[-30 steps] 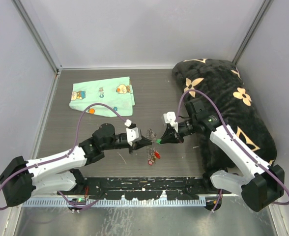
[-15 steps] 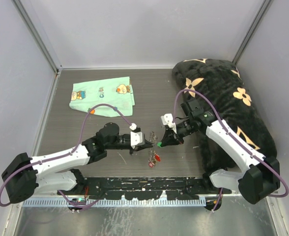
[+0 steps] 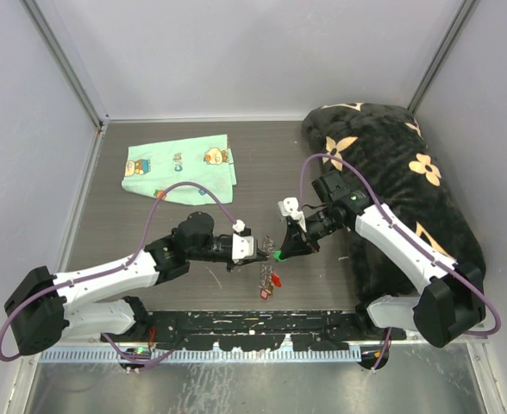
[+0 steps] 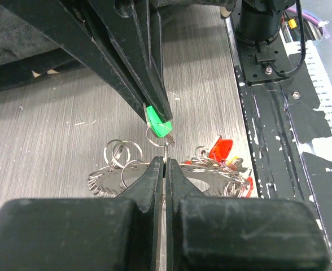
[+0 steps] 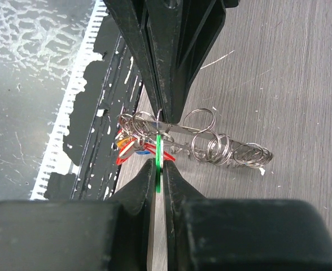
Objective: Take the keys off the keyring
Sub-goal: Remove the key from the keyring.
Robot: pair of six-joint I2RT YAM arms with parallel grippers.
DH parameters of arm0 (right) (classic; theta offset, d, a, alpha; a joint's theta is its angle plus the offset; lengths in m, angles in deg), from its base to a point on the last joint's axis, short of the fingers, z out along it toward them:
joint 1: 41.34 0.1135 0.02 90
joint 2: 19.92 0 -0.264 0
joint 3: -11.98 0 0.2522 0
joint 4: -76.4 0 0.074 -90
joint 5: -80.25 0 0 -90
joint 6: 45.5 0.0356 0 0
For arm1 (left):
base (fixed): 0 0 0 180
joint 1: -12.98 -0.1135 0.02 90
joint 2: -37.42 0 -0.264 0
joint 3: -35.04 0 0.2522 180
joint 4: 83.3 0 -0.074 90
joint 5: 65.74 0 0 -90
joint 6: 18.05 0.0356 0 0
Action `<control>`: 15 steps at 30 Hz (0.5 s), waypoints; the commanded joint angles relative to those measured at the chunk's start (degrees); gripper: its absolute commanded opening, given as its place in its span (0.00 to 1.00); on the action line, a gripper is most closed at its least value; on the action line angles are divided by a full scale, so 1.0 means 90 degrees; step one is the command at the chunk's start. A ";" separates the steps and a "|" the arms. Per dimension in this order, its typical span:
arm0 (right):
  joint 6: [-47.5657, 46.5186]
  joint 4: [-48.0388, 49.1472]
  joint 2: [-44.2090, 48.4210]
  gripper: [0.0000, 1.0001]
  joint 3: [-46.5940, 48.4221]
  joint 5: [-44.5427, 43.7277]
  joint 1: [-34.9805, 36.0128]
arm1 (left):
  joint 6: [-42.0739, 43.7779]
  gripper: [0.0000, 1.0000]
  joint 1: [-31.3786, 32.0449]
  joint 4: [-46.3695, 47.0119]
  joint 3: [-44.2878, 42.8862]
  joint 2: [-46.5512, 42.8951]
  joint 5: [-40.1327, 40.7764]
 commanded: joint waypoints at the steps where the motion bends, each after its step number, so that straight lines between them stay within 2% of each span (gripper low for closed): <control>1: 0.0332 0.0188 -0.0047 0.02 0.0272 0.0322 0.0040 | 0.0333 0.00 -0.0018 -0.0005 -0.0454 -0.0013 -0.0199; 15: 0.0700 0.0347 -0.0177 0.02 0.0280 0.0323 0.0061 | 0.0428 0.00 -0.0013 -0.0188 -0.0580 0.0059 -0.0310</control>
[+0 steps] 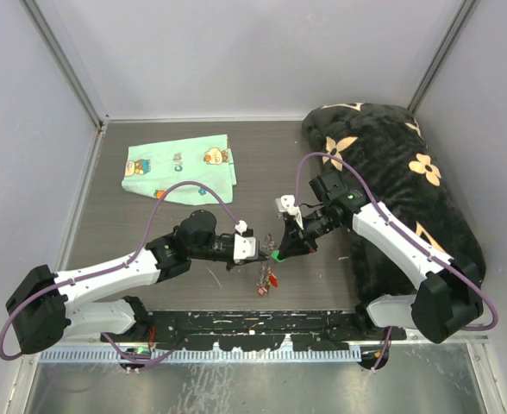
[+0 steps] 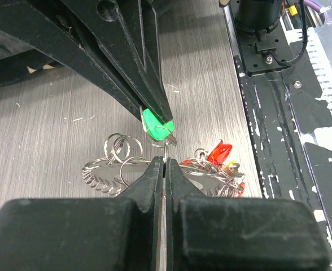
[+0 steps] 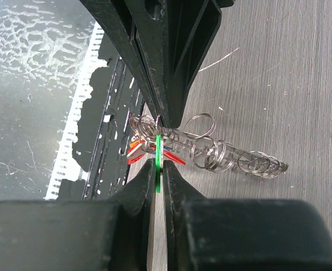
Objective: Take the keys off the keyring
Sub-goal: Remove the key from the keyring.
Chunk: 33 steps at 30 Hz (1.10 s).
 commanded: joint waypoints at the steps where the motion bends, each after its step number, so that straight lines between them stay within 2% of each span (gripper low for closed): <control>1: 0.0126 0.0161 0.0013 0.02 0.0278 0.0245 0.0040 | 0.0097 0.00 -0.0012 0.0251 -0.0377 -0.0053 -0.0258; 15: 0.1210 0.0766 -0.0073 0.03 0.0188 0.0171 0.0073 | 0.0043 0.00 -0.0012 0.0293 -0.0380 -0.0020 -0.0285; 33: 0.1182 0.0701 -0.0004 0.02 0.0184 -0.0206 -0.0110 | 0.0036 0.00 -0.0010 0.0066 -0.0210 -0.0552 -0.0383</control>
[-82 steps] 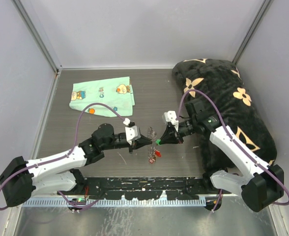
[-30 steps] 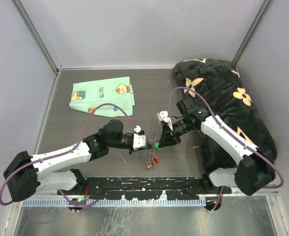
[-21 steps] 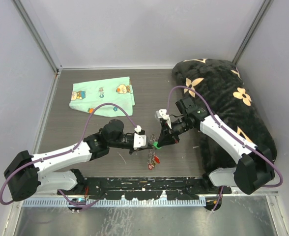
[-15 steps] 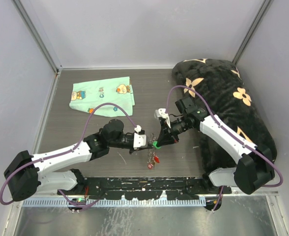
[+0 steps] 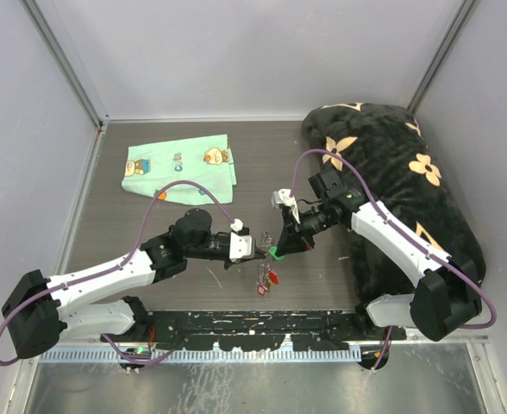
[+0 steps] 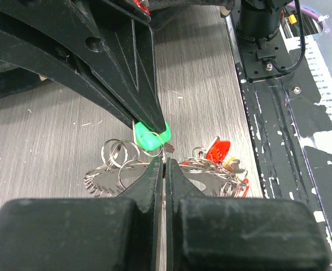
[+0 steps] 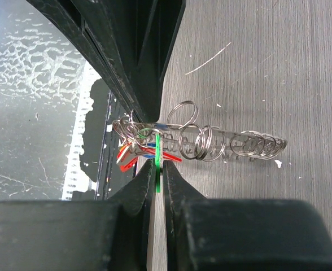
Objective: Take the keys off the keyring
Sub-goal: Remove the key from the keyring.
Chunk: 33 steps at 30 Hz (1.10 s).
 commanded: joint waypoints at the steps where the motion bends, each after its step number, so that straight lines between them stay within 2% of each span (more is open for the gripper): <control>1: -0.0012 0.0177 0.0075 0.02 0.0186 -0.0064 -0.0083 | 0.0039 0.00 0.0013 0.0202 -0.0142 -0.0342 -0.0312; 17: 0.0078 -0.0127 -0.0354 0.01 0.0307 0.0408 -0.0088 | -0.0172 0.00 0.0015 0.0475 -0.0145 -0.0323 -0.0577; 25: 0.0875 0.0097 -0.0537 0.01 0.0355 0.0410 -0.0087 | -0.0164 0.00 0.0012 0.0456 -0.0184 -0.0256 -0.0616; 33: 0.0971 0.0115 -0.0592 0.02 0.0355 0.0387 -0.0088 | -0.0163 0.00 0.0019 0.0449 -0.0140 -0.0276 -0.0571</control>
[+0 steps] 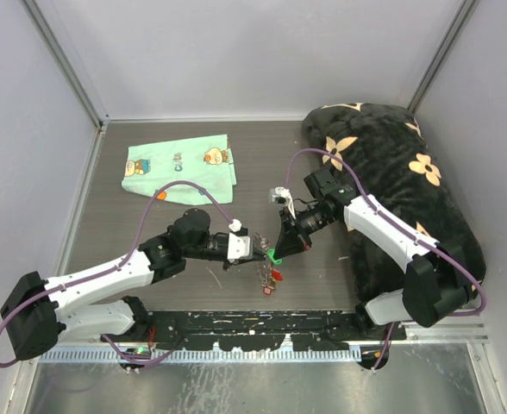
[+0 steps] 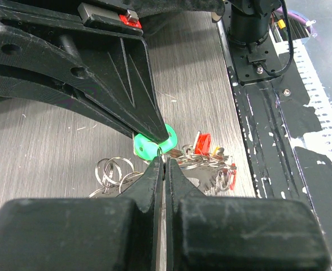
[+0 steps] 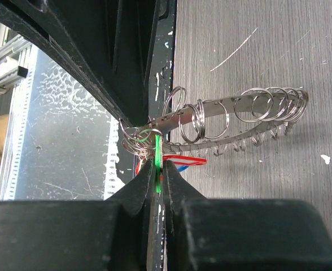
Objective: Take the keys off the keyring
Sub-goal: Remove the key from the keyring.
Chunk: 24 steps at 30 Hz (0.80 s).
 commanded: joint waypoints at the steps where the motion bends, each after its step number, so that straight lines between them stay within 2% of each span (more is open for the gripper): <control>1: 0.0151 0.0309 -0.0017 0.04 0.0240 -0.0049 -0.0059 | -0.0118 0.00 0.0016 0.0541 -0.0124 -0.0143 -0.0376; 3: 0.0148 0.0333 0.0000 0.09 0.0228 -0.0073 -0.0061 | -0.0211 0.00 0.0022 0.0728 -0.0049 -0.0169 -0.0322; 13: -0.0020 0.0559 0.0301 0.19 0.0088 -0.0114 -0.0061 | -0.1154 0.00 0.0018 0.2326 0.0709 -0.0204 -0.0028; 24: -0.0125 0.0785 0.0587 0.25 -0.0093 -0.0150 -0.0056 | -0.1789 0.00 0.0017 0.3480 0.1196 -0.0214 0.0179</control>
